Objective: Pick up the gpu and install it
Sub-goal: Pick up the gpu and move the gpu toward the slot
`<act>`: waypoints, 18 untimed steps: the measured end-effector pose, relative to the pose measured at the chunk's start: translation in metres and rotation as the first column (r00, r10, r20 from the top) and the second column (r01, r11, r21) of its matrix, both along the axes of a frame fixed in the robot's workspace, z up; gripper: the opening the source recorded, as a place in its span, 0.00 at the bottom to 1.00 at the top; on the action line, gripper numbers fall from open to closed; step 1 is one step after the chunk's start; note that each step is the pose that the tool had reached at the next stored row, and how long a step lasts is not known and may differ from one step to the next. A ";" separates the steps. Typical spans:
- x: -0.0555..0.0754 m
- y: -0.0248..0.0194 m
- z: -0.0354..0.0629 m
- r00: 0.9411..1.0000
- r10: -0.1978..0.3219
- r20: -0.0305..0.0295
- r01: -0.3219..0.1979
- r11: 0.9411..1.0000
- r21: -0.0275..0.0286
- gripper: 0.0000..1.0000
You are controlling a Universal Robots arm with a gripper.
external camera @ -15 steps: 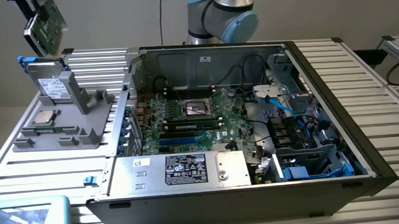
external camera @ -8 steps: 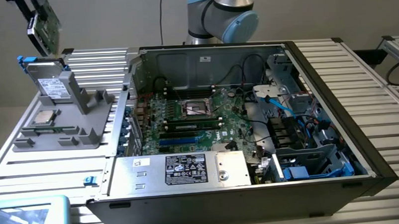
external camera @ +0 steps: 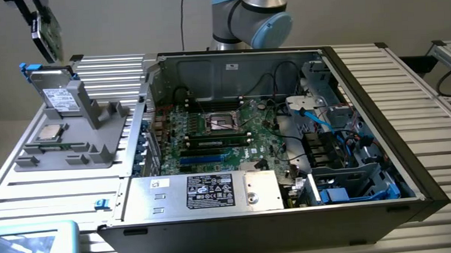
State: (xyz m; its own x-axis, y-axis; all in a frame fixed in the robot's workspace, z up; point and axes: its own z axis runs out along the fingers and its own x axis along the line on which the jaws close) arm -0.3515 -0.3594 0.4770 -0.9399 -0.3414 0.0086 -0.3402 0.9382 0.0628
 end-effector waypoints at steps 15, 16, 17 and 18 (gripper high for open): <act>0.001 -0.0001 0.0000 0.964 0.267 0.000 -0.267 0.964 0.000 0.27; 0.001 -0.0001 0.0000 0.959 0.285 0.000 -0.285 0.959 0.000 0.27; 0.001 0.0000 0.0000 0.953 0.302 0.000 -0.302 0.953 0.000 0.27; 0.001 -0.0001 0.0000 0.948 0.319 0.000 -0.319 0.948 0.000 0.27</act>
